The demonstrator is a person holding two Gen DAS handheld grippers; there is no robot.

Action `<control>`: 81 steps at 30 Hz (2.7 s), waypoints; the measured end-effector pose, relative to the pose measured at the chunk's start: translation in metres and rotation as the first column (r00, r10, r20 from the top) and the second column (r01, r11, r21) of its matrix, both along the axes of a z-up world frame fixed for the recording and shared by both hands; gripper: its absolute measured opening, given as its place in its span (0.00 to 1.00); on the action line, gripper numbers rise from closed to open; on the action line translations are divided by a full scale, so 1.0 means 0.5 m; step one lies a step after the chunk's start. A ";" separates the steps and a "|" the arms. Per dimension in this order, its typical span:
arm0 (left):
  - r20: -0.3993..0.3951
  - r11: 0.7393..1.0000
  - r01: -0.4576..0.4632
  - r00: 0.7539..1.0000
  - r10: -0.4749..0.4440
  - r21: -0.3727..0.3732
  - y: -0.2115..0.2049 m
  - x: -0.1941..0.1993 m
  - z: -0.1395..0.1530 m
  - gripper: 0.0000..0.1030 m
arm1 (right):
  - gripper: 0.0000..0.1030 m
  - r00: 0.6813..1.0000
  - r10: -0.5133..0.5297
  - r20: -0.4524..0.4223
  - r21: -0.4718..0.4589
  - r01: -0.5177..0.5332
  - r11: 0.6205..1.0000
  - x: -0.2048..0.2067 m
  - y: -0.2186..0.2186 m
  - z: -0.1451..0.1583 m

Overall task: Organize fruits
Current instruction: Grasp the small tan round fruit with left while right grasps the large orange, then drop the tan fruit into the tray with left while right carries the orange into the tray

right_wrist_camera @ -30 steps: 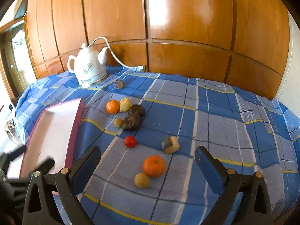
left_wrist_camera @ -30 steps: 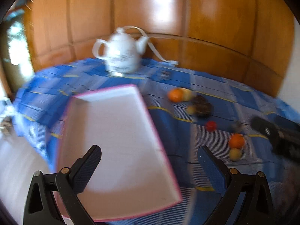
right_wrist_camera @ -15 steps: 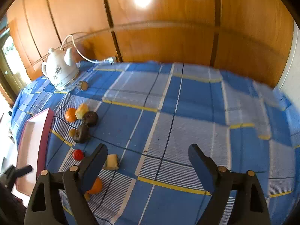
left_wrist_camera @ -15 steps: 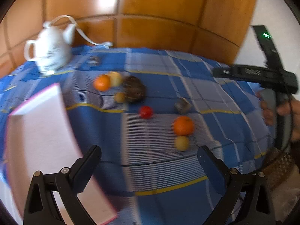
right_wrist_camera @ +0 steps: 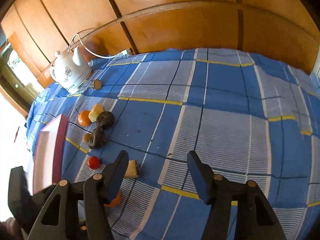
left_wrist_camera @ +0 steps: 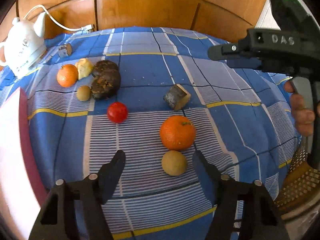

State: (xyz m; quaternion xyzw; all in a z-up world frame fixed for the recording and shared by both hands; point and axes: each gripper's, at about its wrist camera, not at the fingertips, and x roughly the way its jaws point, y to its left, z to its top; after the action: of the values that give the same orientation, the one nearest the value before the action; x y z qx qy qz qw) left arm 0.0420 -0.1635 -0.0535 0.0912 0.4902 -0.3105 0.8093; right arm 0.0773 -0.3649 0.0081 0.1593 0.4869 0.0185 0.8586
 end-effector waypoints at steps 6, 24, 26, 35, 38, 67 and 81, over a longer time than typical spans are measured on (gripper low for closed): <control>0.019 0.999 0.051 0.999 -0.051 -0.002 -0.008 -0.010 -0.009 0.37 | 0.60 0.998 0.052 -0.020 0.000 -0.052 0.999 0.009 0.023 -0.011; -0.004 0.979 -0.069 0.998 0.070 -0.192 0.137 -0.006 0.052 0.27 | 0.60 0.896 0.423 -0.139 0.014 -0.425 0.905 -0.011 0.203 -0.089; 0.002 0.972 -0.100 0.995 0.103 -0.213 0.168 0.001 0.071 0.27 | 0.60 0.892 0.430 -0.142 -0.003 -0.435 0.901 -0.009 0.210 -0.094; 0.072 0.895 -0.403 0.904 0.422 -0.191 0.368 0.120 0.121 0.27 | 0.39 0.882 0.445 -0.153 -0.091 -0.461 0.883 -0.010 0.226 -0.103; 0.104 0.856 -0.505 0.851 0.515 -0.109 0.421 0.176 0.097 0.27 | 0.39 0.882 0.444 -0.156 -0.083 -0.460 0.884 -0.004 0.223 -0.104; 0.197 0.840 -0.541 0.819 0.539 -0.047 0.369 0.011 0.081 0.66 | 0.39 0.859 0.491 -0.145 -0.185 -0.511 0.839 -0.027 0.255 -0.095; 0.229 0.785 -0.611 0.754 0.616 -0.102 0.434 -0.012 0.111 0.73 | 0.39 0.871 0.476 -0.122 -0.229 -0.492 0.840 -0.049 0.311 -0.072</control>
State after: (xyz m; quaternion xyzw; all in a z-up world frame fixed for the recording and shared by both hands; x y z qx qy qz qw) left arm 0.0362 0.0533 0.0019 -0.0446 0.3838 -0.0195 0.9222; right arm 0.0528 -0.2094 -0.0277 -0.0790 0.5350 0.1676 0.8243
